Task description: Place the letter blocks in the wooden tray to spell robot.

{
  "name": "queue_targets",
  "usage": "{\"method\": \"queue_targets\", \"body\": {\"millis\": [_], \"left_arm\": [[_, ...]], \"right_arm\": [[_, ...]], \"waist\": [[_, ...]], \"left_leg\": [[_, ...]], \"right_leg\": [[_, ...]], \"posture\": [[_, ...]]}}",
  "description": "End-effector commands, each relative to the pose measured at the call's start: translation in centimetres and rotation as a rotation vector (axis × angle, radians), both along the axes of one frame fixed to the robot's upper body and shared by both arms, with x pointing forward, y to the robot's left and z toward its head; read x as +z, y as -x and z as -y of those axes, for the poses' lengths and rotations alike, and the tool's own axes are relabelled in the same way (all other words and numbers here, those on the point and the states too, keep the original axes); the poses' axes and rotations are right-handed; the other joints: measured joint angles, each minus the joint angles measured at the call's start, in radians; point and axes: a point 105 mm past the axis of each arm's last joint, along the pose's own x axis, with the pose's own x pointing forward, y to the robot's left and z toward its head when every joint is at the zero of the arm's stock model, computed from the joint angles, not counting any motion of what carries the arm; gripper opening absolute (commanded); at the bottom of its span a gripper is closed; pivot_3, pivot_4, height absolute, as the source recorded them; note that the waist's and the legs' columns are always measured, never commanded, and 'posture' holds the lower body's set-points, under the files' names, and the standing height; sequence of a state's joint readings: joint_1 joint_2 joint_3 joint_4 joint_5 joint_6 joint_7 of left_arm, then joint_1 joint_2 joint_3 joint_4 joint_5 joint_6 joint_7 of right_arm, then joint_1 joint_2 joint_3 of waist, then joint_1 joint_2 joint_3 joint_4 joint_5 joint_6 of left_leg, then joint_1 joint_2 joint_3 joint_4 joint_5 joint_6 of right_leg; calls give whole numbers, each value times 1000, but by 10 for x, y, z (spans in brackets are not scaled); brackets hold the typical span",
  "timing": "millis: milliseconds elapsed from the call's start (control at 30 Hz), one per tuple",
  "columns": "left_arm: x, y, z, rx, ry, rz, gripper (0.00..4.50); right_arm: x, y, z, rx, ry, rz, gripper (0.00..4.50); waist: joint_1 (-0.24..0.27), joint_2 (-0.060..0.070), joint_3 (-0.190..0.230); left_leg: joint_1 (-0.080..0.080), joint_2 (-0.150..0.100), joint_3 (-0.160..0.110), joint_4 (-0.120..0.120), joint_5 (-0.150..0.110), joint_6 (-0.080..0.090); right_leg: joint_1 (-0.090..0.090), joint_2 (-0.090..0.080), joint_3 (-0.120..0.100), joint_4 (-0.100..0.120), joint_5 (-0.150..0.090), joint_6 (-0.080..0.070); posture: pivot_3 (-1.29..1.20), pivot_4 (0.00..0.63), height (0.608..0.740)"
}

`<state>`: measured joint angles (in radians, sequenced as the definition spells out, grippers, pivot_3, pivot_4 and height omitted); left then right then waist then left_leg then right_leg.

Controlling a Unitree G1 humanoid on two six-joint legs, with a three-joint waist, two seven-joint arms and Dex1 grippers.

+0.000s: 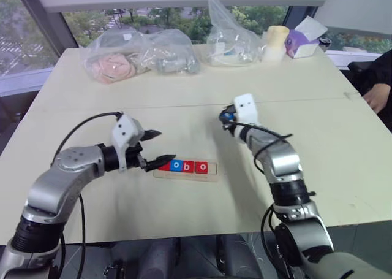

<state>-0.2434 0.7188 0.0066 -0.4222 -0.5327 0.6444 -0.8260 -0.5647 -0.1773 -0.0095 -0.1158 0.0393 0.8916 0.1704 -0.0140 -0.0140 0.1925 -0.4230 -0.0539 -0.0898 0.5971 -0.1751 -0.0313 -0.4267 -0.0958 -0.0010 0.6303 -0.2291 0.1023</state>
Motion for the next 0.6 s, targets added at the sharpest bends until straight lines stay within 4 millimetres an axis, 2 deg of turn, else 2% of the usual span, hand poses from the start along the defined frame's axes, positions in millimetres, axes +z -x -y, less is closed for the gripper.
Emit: {"method": "queue_targets", "body": {"millis": [33, 167, 300, 400, 600], "left_arm": [[7, 6, 13, -53, 2, 36, 4500], [8, 5, 18, -74, 13, 33, 4500], [6, 2, 19, -108, 4, 16, 4500], [6, -3, 19, -127, -9, 16, 4500], [6, -10, 18, -148, -30, 23, 4500]], "right_arm": [[5, 30, 17, -107, -91, -31, 1157], [-4, 62, 26, -192, -148, -108, 1157], [-8, 90, 17, -210, -196, -168, 1157], [-10, 96, 10, -200, -201, -201, 1157], [-29, 106, 4, -203, -246, -308, 1157]], "waist": [[1, 0, 0], [-5, 1, 0], [-3, 1, 0], [-3, 1, 0], [-2, 1, -1]], "left_leg": [[0, 0, -1, 0, 0, 0], [0, 1, 0, 0, 0, 0], [1, 1, -1, 0, 0, 0], [1, 1, 0, 0, 0, 0], [0, 1, 0, 0, 0, 0]], "right_leg": [[0, 0, 0, 0, -1, -1], [0, 0, 0, 1, -2, -3], [0, 0, 0, 0, -2, -4], [0, 0, 0, 0, -2, -4], [0, -1, -1, -1, -2, -4]], "posture": [[0, 150, 740], [0, 150, 740], [0, 150, 740], [0, 150, 740], [0, 150, 740]]}}
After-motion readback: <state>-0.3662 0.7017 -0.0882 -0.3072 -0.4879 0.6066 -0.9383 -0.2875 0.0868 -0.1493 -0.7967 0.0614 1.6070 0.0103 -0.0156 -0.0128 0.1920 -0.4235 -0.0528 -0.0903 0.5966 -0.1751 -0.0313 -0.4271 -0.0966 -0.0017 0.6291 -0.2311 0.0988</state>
